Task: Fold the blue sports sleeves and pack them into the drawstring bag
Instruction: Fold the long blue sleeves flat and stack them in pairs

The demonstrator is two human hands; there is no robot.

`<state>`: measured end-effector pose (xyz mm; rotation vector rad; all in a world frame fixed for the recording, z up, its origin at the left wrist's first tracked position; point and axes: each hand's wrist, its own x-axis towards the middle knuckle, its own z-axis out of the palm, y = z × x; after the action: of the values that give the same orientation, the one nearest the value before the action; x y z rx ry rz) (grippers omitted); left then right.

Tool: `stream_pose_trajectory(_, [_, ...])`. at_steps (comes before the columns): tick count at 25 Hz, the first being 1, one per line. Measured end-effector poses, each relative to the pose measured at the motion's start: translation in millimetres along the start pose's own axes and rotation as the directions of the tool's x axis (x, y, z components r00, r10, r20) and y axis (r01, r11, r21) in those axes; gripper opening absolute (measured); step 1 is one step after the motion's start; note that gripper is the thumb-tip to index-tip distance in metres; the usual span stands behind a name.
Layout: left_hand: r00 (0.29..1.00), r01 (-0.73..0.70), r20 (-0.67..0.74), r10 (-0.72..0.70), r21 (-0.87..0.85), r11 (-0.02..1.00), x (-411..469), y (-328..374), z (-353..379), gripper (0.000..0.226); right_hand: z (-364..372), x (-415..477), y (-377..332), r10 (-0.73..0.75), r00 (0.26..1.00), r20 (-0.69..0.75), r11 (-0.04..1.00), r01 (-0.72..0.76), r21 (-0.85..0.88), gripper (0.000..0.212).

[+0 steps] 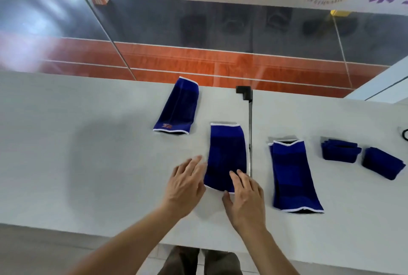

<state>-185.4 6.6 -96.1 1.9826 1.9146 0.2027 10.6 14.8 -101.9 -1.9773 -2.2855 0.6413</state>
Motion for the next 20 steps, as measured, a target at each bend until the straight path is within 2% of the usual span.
stream_pose_trajectory(4, [0.971,0.196,-0.141,-0.192,0.009,0.981,64.4,-30.7,-29.3,0.061,-2.5,11.7,5.3,-0.018,0.999,-0.047,1.000,0.018,-0.004,0.049])
stream_pose_trajectory(8, [0.958,0.282,-0.069,-0.279,0.036,0.959,80.4,-44.1,-27.3,0.066,-3.6,18.7,7.5,-0.045,0.995,-0.093,0.998,0.042,-0.039,0.050])
stream_pose_trajectory(13, [0.978,0.210,0.002,-0.210,0.032,0.977,22.4,-20.0,-12.4,0.058,-5.8,29.8,6.7,-0.013,0.995,-0.103,0.998,0.007,-0.057,0.046])
stream_pose_trajectory(17, [0.963,0.179,0.193,-0.188,0.064,0.982,-28.5,10.4,-9.5,0.060,-5.4,30.5,-2.2,0.002,0.995,-0.100,0.995,-0.012,-0.095,0.042])
stream_pose_trajectory(20, [0.971,0.208,0.139,-0.194,-0.087,0.974,-50.8,16.6,-9.4,0.047,-5.7,22.2,-24.1,-0.068,0.992,-0.110,0.995,0.059,-0.080,0.035])
